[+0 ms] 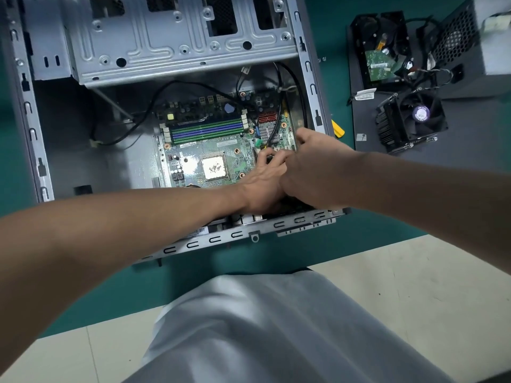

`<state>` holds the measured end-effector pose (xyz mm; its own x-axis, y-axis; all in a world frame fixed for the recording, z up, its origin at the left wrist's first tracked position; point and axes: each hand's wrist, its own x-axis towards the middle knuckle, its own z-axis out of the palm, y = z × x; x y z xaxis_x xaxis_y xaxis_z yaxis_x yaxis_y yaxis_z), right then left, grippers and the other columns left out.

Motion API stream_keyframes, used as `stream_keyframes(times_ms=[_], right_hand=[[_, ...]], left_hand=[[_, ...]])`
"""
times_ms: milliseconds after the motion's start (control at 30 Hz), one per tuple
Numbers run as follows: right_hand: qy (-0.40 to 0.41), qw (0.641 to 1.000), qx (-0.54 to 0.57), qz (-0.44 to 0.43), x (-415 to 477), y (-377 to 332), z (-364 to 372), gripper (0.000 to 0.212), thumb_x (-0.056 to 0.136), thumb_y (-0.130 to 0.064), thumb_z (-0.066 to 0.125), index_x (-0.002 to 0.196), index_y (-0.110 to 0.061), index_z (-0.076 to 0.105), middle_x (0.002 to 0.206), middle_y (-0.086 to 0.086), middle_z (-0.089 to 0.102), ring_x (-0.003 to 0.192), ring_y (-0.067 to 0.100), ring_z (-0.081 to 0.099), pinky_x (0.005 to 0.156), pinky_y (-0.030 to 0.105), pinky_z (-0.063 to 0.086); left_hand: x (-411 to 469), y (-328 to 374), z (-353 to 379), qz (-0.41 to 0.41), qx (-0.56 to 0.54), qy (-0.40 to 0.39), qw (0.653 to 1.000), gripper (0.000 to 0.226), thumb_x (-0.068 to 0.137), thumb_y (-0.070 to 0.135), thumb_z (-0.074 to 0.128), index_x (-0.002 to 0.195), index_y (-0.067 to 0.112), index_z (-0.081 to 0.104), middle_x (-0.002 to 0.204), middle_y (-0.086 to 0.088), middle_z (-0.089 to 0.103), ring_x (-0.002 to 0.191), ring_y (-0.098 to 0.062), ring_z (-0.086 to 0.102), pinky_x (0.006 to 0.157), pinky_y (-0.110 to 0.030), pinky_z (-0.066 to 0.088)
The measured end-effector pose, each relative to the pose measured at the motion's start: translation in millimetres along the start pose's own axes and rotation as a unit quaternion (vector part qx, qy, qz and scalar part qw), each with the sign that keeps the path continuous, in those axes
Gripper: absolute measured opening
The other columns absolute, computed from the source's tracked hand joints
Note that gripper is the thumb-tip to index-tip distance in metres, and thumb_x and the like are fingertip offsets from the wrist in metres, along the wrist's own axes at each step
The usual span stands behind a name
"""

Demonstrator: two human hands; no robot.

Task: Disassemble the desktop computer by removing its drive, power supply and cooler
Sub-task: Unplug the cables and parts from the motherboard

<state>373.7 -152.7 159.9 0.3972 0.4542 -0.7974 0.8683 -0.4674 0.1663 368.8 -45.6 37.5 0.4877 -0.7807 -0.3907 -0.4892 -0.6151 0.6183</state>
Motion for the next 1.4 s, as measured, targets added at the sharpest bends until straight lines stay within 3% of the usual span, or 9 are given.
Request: stream_keyframes(times_ms=[267, 467, 567, 767, 933, 1000, 1133, 1233, 1400], right_hand=[[-0.023, 0.999, 0.015, -0.042, 12, -2, -2, 0.028, 0.093, -0.028, 0.06, 0.071, -0.021, 0.045, 0.074, -0.002, 0.054, 0.091, 0.022, 0.059, 0.096, 0.037, 0.041], [-0.043, 0.993, 0.096, -0.047, 9, 0, -8, 0.036, 0.091, -0.018, 0.056, 0.063, -0.019, 0.034, 0.066, 0.0, 0.044, 0.082, 0.024, 0.059, 0.085, 0.039, 0.052], [-0.046, 0.993, 0.105, -0.034, 8, -1, -10, 0.034, 0.093, -0.018, 0.053, 0.065, -0.017, 0.033, 0.064, 0.002, 0.04, 0.077, 0.023, 0.055, 0.082, 0.038, 0.054], [-0.085, 0.986, 0.146, -0.005, 13, -5, -14, 0.009, 0.092, -0.018, 0.061, 0.099, -0.014, 0.056, 0.074, 0.003, 0.04, 0.086, 0.022, 0.047, 0.077, 0.034, 0.046], [-0.143, 0.967, 0.204, 0.043, 18, -8, -19, 0.049, 0.087, -0.018, 0.069, 0.131, -0.012, 0.048, 0.118, 0.011, 0.052, 0.117, 0.029, 0.049, 0.084, 0.035, 0.046], [-0.139, 0.965, 0.219, 0.041, 19, -7, -18, 0.048, 0.09, -0.02, 0.066, 0.133, -0.016, 0.046, 0.106, 0.005, 0.049, 0.118, 0.029, 0.047, 0.081, 0.033, 0.045], [-0.132, 0.959, 0.246, 0.041, 17, -6, -16, 0.04, 0.093, -0.018, 0.06, 0.132, -0.011, 0.049, 0.094, 0.003, 0.046, 0.113, 0.028, 0.05, 0.083, 0.031, 0.044], [-0.137, 0.979, 0.148, 0.003, 13, -3, -16, 0.011, 0.095, -0.022, 0.058, 0.103, -0.015, 0.06, 0.097, 0.002, 0.058, 0.101, 0.021, 0.051, 0.105, 0.04, 0.034], [-0.139, 0.987, 0.077, -0.007, 9, -1, -19, 0.04, 0.092, -0.027, 0.061, 0.065, -0.023, 0.033, 0.065, -0.004, 0.036, 0.056, 0.011, 0.02, 0.107, 0.041, 0.027]], left_hand=[[2, 0, 2, -0.052, -0.034, -0.019, 0.998, 0.048, 0.091, 0.007, 0.053, 0.133, 0.028, 0.048, 0.148, 0.008, 0.011, 0.135, -0.028, -0.003, 0.115, -0.046, 0.02], [4, -2, 4, -0.059, -0.078, 0.001, 0.995, 0.06, 0.087, -0.004, 0.05, 0.137, 0.027, 0.042, 0.131, 0.02, 0.007, 0.132, -0.037, 0.016, 0.099, -0.039, 0.041], [6, -3, 6, -0.044, -0.05, -0.003, 0.998, 0.062, 0.088, -0.002, 0.051, 0.139, 0.032, 0.041, 0.137, 0.017, 0.008, 0.136, -0.036, 0.006, 0.109, -0.047, 0.032], [5, -8, 9, 0.012, -0.03, 0.008, 0.999, 0.05, 0.09, 0.013, 0.058, 0.133, 0.036, 0.053, 0.148, 0.003, 0.016, 0.135, -0.029, 0.0, 0.115, -0.051, 0.013], [1, -7, 8, 0.018, -0.042, 0.033, 0.998, 0.055, 0.088, 0.013, 0.062, 0.136, 0.034, 0.05, 0.146, -0.003, 0.024, 0.129, -0.022, 0.002, 0.114, -0.051, 0.018], [0, -6, 8, 0.03, -0.046, 0.064, 0.996, 0.053, 0.086, 0.012, 0.066, 0.134, 0.03, 0.053, 0.142, -0.001, 0.026, 0.119, -0.013, 0.005, 0.11, -0.052, 0.023], [4, -6, 6, 0.016, -0.042, 0.007, 0.999, 0.05, 0.093, 0.019, 0.058, 0.139, 0.036, 0.047, 0.15, 0.001, 0.015, 0.136, -0.034, 0.002, 0.113, -0.047, 0.022], [0, -4, 3, 0.049, -0.036, 0.034, 0.998, 0.044, 0.093, 0.019, 0.059, 0.136, 0.027, 0.054, 0.148, -0.01, 0.027, 0.129, -0.019, 0.002, 0.112, -0.049, 0.012], [-6, -1, -1, 0.066, -0.086, 0.082, 0.991, 0.038, 0.09, 0.013, 0.061, 0.127, 0.015, 0.06, 0.135, -0.014, 0.04, 0.113, -0.009, 0.011, 0.104, -0.045, 0.017]])
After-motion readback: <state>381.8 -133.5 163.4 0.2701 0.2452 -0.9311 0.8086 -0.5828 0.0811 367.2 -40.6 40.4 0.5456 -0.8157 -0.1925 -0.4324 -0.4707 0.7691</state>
